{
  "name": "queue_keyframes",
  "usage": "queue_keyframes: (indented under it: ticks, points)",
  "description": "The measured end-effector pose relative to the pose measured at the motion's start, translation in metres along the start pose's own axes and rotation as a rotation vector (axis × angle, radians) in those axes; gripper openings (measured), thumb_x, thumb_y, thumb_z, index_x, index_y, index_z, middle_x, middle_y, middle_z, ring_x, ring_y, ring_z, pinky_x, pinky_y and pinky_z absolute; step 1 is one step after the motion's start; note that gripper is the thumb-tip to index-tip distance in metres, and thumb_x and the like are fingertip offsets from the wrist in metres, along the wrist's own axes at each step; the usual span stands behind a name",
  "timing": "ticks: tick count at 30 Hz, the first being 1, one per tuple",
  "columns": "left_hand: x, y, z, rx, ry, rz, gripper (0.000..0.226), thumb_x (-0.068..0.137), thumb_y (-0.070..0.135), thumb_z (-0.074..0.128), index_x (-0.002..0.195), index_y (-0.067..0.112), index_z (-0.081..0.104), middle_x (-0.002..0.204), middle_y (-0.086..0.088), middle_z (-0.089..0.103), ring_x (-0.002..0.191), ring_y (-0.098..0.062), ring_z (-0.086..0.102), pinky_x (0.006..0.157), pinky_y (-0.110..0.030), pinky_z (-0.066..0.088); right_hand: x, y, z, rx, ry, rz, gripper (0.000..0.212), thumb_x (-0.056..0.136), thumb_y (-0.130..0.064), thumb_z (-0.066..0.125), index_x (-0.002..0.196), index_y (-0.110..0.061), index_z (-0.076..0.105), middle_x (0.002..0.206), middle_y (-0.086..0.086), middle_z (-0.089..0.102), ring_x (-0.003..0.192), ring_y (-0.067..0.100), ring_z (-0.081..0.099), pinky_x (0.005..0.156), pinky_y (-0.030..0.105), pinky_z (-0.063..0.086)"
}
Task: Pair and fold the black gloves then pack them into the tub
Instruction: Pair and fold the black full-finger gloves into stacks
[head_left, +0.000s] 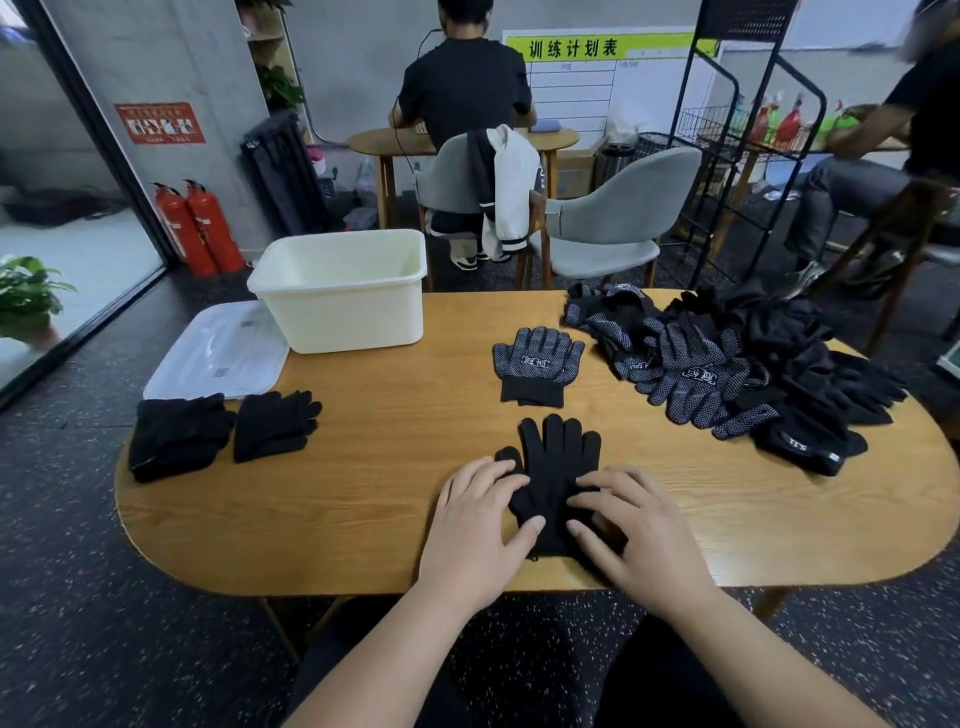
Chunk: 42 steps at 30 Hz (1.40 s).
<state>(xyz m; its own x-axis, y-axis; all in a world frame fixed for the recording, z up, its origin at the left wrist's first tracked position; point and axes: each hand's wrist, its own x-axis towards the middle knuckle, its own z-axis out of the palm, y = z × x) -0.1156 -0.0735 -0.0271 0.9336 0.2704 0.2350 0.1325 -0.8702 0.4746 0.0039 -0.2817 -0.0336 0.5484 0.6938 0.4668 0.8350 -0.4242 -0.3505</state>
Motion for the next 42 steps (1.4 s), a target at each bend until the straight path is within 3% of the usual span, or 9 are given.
queue_keyframes:
  ticks: [7,16,20,25,31,35,37,39,42]
  points:
    - [-0.004,-0.005,0.001,-0.073,0.064,0.055,0.02,0.098,0.052,0.065,0.113,0.042,0.073,0.123,0.032,0.057,0.134,0.003,0.037,0.118,-0.029,0.027,-0.002,-0.001,-0.001,0.014,-0.018,-0.072,0.027,0.094,-0.053,0.073,0.105,-0.029,0.078,0.115,-0.02,0.064,0.115,0.015,0.055,0.094,0.04,0.05]
    - [-0.002,-0.004,0.001,-0.089,0.046,0.035,0.019,0.103,0.041,0.058,0.113,0.04,0.075,0.123,0.033,0.057,0.133,0.004,0.036,0.116,-0.025,0.024,0.0,0.005,0.004,0.078,-0.029,-0.058,0.016,0.094,-0.043,0.079,0.104,-0.031,0.079,0.114,-0.026,0.066,0.113,0.011,0.057,0.091,0.037,0.052]
    - [-0.002,-0.003,-0.002,-0.096,0.02,0.043,0.032,0.099,0.032,0.055,0.128,0.039,0.069,0.132,0.034,0.054,0.139,0.004,0.033,0.117,-0.023,0.022,0.001,0.003,-0.001,0.18,0.001,0.039,0.014,0.095,-0.038,0.076,0.107,-0.031,0.077,0.101,-0.029,0.066,0.108,0.008,0.058,0.086,0.033,0.054]
    - [-0.002,-0.004,0.0,-0.047,0.017,0.083,0.031,0.097,0.041,0.064,0.127,0.041,0.07,0.133,0.035,0.055,0.141,0.004,0.033,0.118,-0.025,0.021,0.001,0.0,-0.007,0.279,0.015,0.107,0.021,0.096,-0.045,0.07,0.111,-0.032,0.076,0.093,-0.022,0.064,0.106,0.009,0.059,0.085,0.034,0.054]
    - [-0.003,-0.005,0.0,-0.071,0.092,0.066,0.02,0.101,0.035,0.064,0.119,0.038,0.073,0.119,0.031,0.064,0.129,0.003,0.044,0.112,-0.028,0.033,0.002,-0.004,-0.01,0.139,-0.098,0.051,0.055,0.084,-0.073,0.074,0.125,-0.037,0.068,0.114,-0.031,0.063,0.118,0.008,0.051,0.094,0.025,0.046]
    - [-0.005,-0.004,-0.002,-0.159,0.07,-0.066,0.025,0.1,0.037,0.066,0.124,0.041,0.071,0.121,0.025,0.054,0.121,-0.001,0.045,0.108,-0.027,0.04,0.002,0.002,-0.006,0.138,-0.057,0.073,0.022,0.089,-0.041,0.08,0.109,-0.033,0.073,0.103,-0.03,0.065,0.107,0.005,0.053,0.085,0.032,0.053]
    - [-0.005,-0.003,-0.003,-0.184,0.052,-0.094,0.026,0.1,0.042,0.066,0.125,0.041,0.071,0.117,0.026,0.054,0.118,-0.003,0.046,0.106,-0.028,0.044,0.001,0.003,-0.006,0.229,-0.03,0.162,0.017,0.087,-0.03,0.083,0.101,-0.035,0.075,0.092,-0.026,0.064,0.097,0.006,0.057,0.08,0.026,0.052]
    - [-0.005,-0.002,-0.003,-0.219,0.051,-0.111,0.026,0.1,0.05,0.065,0.125,0.045,0.07,0.11,0.028,0.055,0.117,-0.003,0.046,0.106,-0.029,0.043,0.001,0.002,-0.01,0.336,-0.028,0.279,0.018,0.087,-0.03,0.085,0.097,-0.042,0.076,0.086,-0.015,0.063,0.089,0.008,0.062,0.076,0.016,0.046]
    - [-0.004,-0.003,-0.005,-0.297,0.049,-0.141,0.035,0.097,0.056,0.065,0.131,0.054,0.059,0.102,0.029,0.063,0.123,0.0,0.044,0.109,-0.026,0.034,0.005,0.003,-0.01,0.442,-0.059,0.385,0.009,0.089,-0.035,0.082,0.091,-0.04,0.074,0.08,-0.009,0.067,0.083,0.009,0.065,0.079,0.024,0.047]
